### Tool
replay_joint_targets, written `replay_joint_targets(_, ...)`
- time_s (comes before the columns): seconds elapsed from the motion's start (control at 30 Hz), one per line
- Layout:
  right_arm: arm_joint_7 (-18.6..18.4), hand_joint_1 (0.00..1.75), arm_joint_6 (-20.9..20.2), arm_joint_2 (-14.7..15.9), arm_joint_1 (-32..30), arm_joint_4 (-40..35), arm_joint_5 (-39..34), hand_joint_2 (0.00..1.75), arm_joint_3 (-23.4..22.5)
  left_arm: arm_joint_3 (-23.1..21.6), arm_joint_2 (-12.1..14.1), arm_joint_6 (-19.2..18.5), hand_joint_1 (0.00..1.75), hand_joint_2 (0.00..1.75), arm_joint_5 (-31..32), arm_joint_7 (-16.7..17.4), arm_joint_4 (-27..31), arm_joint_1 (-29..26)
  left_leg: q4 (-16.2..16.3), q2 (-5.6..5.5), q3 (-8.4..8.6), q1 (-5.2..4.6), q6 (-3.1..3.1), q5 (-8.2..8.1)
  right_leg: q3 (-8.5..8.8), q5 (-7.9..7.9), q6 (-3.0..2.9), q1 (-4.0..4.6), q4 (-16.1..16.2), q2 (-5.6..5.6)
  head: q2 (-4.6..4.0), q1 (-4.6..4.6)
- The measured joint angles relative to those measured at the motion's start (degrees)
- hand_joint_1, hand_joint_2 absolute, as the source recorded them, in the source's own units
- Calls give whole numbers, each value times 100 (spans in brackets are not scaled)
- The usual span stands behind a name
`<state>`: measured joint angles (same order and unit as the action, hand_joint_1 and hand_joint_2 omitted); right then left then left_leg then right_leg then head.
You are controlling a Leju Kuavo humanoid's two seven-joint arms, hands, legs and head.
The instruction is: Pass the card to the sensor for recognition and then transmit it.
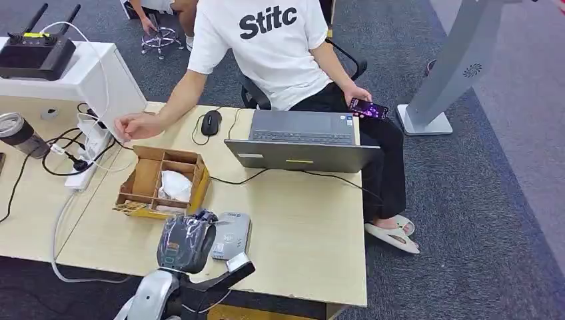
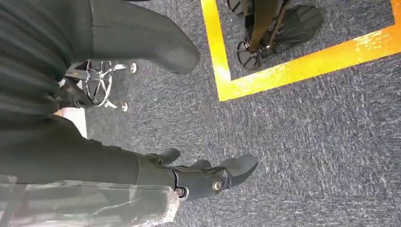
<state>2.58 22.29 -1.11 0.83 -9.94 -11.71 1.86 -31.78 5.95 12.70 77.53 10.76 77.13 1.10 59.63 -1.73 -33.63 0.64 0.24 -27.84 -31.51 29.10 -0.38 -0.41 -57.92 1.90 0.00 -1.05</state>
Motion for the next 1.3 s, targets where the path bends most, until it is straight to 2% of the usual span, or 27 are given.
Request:
replay_joint_targets(0.13, -41, 0, -9, 0, 2, 0, 96, 175, 0, 65, -22, 126, 175, 175, 98, 65, -349, 11, 0, 0, 0, 0, 0, 0, -1, 0, 0, 0, 0, 0, 0, 0)
replay_joint_targets(0.37, -55, 0, -33, 0, 6, -2, 210, 175, 0, 166, -227, 505, 175, 175, 301, 78, -1141, 131, 0, 0, 0, 0, 0, 0, -1, 0, 0, -1, 0, 0, 0, 2)
replay_joint_targets(0.5, -57, 0, -44, 0, 5, 0, 221, 175, 0, 210, -302, 573, 175, 175, 354, 78, -1425, 183, 1, 0, 0, 0, 0, 0, -1, 0, 0, 0, 0, 0, 0, 0)
replay_joint_targets(0.7, -61, 0, -52, 0, 8, -2, 310, 175, 0, 378, -422, 826, 175, 175, 118, -284, -1789, 319, 0, -1, 0, 0, 0, 0, 0, 0, 0, 0, 0, -1, 0, 2)
replay_joint_targets(0.9, -59, 0, -61, 0, 9, -2, 348, 175, 0, 566, -489, 1051, 175, 175, 61, -393, -1980, 411, 1, 0, 1, 0, 0, 1, 0, -1, 0, 0, 0, 0, 0, 0)
replay_joint_targets(0.97, -53, 0, -61, 0, 5, 0, 350, 175, 0, 655, -485, 1215, 175, 175, -43, -454, -1946, 410, 1, 1, 1, 0, 0, 1, -1, -1, 0, 0, 0, 1, 0, 0)
replay_joint_targets(1.07, -52, 0, -59, 0, 4, 0, 347, 175, 0, 820, -452, 1235, 175, 175, -215, -520, -1571, 410, 1, -2, 0, 0, 0, 1, -1, -1, 0, 0, -1, -1, 0, 0)
replay_joint_targets(1.13, -20, 0, -50, 0, 2, 0, 326, 175, -9, 902, -391, 1320, 175, 175, -521, -693, -1160, 375, 1, 0, -1, 1, -1, 1, -3, -1, 0, 1, -1, 2, 0, 0)
replay_joint_targets(1.23, 11, 0, -37, 0, -17, 0, 315, 175, -22, 1016, -266, 1233, 175, 175, -803, -748, -421, 388, 0, -4, -2, 0, 0, 0, -1, 0, 0, 0, -1, -3, 0, 0)
replay_joint_targets(1.3, 24, 0, -33, 0, -23, 0, 312, 175, -28, 1080, -190, 1385, 175, 175, -948, -887, -43, 371, 0, -2, -3, 1, 0, 1, -2, 0, 0, 1, -1, -1, 0, 0)
